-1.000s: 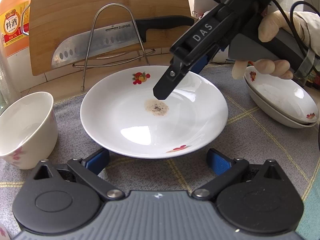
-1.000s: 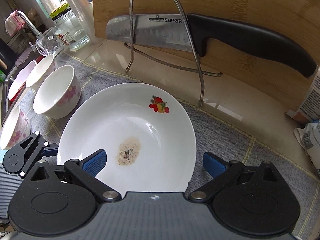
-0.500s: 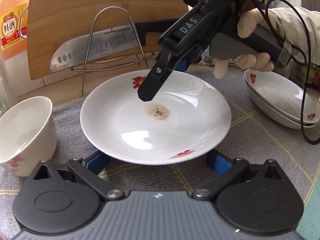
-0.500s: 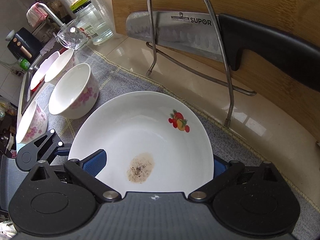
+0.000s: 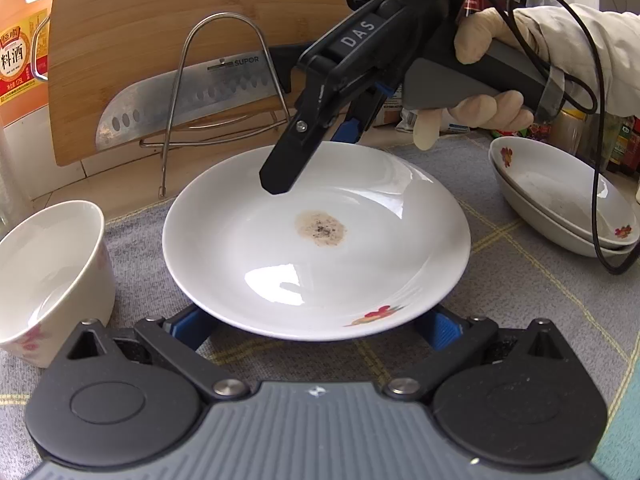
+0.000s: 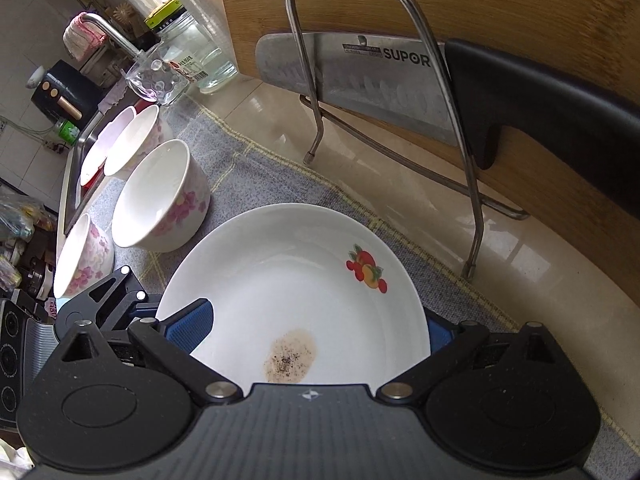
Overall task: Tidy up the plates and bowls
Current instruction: 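Lift the plate with both grippers and carry it toward the plate stack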
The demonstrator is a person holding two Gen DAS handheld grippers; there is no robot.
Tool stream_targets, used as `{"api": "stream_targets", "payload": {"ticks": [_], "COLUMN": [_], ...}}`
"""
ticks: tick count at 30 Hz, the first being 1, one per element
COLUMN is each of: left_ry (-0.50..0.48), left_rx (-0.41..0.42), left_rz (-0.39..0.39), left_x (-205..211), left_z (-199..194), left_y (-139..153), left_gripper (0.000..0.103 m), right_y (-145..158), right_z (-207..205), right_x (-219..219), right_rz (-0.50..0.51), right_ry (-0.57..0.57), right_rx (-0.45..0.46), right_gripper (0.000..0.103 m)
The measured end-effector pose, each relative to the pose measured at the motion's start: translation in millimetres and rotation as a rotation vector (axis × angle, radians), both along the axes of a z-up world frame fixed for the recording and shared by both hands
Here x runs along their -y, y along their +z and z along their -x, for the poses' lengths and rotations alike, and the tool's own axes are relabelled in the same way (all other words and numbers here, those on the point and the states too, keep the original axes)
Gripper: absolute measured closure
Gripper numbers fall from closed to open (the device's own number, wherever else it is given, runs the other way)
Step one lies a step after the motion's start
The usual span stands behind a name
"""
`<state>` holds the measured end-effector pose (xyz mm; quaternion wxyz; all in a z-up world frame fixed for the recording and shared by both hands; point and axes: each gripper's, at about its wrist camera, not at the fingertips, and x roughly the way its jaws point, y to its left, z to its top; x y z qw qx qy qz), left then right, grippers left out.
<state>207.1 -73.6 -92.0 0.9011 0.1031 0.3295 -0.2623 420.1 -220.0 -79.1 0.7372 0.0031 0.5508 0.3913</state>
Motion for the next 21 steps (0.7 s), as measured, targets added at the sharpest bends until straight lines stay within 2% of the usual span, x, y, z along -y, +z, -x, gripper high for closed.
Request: {"api": "stream_targets", "payload": {"ticks": [21], "left_ry": [-0.003], "left_rx": [-0.022], "left_rz": [-0.014], "left_x": [1.9], "left_z": [-1.9], "left_y": [2.3], "left_gripper": [0.0], "right_y": [1.6], "right_z": [3.7], "right_x": [-0.1], "right_rz": [-0.009], "right_ry": [-0.021], "right_rx": [-0.002], "right_gripper": [0.0]}}
